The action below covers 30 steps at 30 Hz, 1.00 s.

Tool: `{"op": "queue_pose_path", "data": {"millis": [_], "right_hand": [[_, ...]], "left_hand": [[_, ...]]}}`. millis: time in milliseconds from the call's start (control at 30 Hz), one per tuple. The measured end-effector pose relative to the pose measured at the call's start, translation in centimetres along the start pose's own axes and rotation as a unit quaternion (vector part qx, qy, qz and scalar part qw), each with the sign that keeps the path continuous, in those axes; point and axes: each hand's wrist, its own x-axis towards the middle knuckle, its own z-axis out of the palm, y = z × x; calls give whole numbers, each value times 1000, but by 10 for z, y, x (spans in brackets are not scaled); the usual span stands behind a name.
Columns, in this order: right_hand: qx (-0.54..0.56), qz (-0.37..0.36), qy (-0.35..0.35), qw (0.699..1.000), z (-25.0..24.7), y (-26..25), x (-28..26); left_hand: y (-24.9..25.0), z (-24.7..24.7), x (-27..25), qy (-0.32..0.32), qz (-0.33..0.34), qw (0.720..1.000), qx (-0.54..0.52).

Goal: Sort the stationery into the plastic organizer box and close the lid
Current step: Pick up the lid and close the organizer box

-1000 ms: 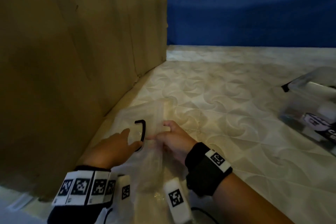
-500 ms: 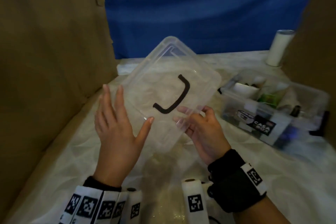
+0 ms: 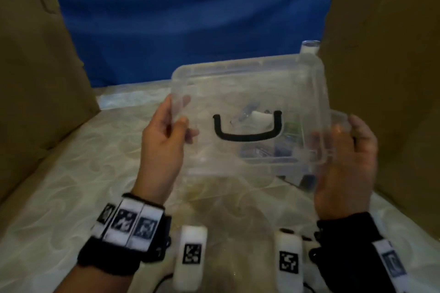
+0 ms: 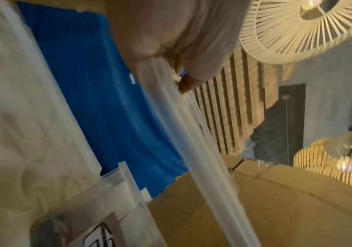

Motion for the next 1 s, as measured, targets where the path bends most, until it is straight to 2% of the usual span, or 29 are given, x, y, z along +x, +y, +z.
{"op": "queue_pose_path", "data": {"millis": [100, 167, 267, 367, 433, 567, 667, 833, 933, 1000], "right_hand": [[-197, -100, 9, 975, -17, 1, 17], [-270, -116, 17, 956, -24, 6, 26], [-315, -73, 28, 946, -32, 21, 42], [-282, -4, 2, 959, -35, 31, 50], [-283, 16, -7, 959, -37, 36, 53], [-305, 6, 17, 952, -34, 44, 56], [-290, 33, 29, 956, -25, 51, 61], [-312, 22, -40, 949, 3, 63, 66], [-321, -21, -70, 944, 17, 71, 66], [-343, -60, -77, 934, 17, 75, 67]], "left_hand": [[-2, 36, 29, -32, 20, 999, 5], [-11, 67, 52, -65, 17, 998, 16], [-33, 105, 85, -117, 25, 982, 145], [-60, 122, 96, -218, -69, 941, 249], [-72, 123, 97, -242, -105, 925, 274], [-66, 114, 94, -241, -123, 932, 241], [-62, 88, 83, -234, -127, 936, 232], [-67, 37, 61, -155, -134, 953, 223], [-68, 24, 52, -114, -134, 959, 220], [-70, 22, 48, -108, -128, 957, 235]]}}
